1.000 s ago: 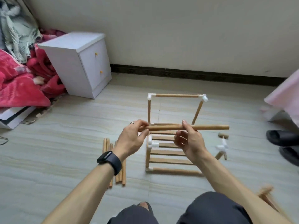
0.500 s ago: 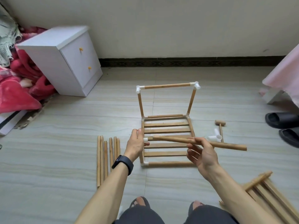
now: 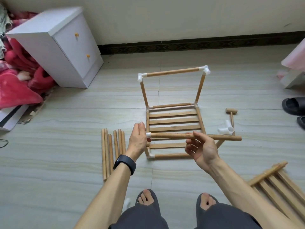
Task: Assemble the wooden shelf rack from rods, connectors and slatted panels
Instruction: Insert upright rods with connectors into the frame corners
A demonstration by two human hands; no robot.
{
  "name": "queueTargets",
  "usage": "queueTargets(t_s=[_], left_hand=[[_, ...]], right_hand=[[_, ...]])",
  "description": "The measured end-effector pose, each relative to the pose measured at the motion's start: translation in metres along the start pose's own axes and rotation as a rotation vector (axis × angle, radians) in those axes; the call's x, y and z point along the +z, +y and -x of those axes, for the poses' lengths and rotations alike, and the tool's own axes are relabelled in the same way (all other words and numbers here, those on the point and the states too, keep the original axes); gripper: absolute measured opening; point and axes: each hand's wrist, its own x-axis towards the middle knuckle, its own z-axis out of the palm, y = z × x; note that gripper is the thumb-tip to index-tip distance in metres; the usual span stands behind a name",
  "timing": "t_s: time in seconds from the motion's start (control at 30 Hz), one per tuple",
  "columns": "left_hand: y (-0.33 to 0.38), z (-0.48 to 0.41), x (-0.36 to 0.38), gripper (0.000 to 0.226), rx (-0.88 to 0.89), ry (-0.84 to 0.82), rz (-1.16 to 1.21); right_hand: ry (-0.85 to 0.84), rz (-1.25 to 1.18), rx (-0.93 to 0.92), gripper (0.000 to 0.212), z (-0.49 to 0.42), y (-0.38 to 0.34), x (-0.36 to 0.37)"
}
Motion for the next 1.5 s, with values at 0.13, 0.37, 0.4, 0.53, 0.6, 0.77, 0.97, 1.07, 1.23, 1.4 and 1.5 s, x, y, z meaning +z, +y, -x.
queueTargets(t_s=[0.13,0.37,0.4,0.53,0.6,0.77,0.97,1.07,1.23,1.4,1.5], left_hand=[[-0.003,-0.001,0.0,0.037,0.014,-0.003,-0.006],[-0.01,-0.005,-0.004,0.039,0.032,-0.012,-0.024],[-0.012,-0.006,-0.005,0.039,0.031,-0.021,-0.036],[-0.011,-0.003,-0.001,0.04,0.032,-0.007,-0.099],[-0.003,-0.001,0.002,0.04,0.064,0.002,-0.147],[0.011,0.001,-0.003,0.043,0.076,0.008,-0.266],[0.034,-0.003,-0.003,0.032,0.253,0.13,-0.808],[0.071,-0.001,0.021,0.037,0.499,0.04,-0.991],[0.127,0.002,0.097,0.05,0.772,-0.298,-1.169],[0.137,0.001,0.159,0.053,0.773,-0.51,-1.289],[0.115,0.006,0.178,0.049,0.635,-0.608,-1.122]], right_hand=[[-0.028,0.042,0.015,0.033,-0.005,0.003,0.006],[-0.041,0.005,0.053,0.033,-0.008,0.011,0.014],[-0.046,0.02,0.068,0.03,-0.008,0.008,0.013],[-0.018,0.089,0.098,0.023,-0.004,0.006,0.007],[0.016,0.164,0.091,0.029,-0.001,0.006,0.001],[0.054,0.441,0.007,0.035,0.017,-0.006,-0.035],[0.348,0.722,-0.461,0.022,0.029,-0.061,-0.076],[0.497,0.717,-0.611,0.032,0.019,-0.091,-0.078],[0.363,0.806,-0.438,0.059,-0.015,-0.104,-0.068],[0.15,0.865,-0.248,0.051,-0.034,-0.094,-0.075],[0.081,0.771,-0.262,0.056,-0.038,-0.087,-0.079]])
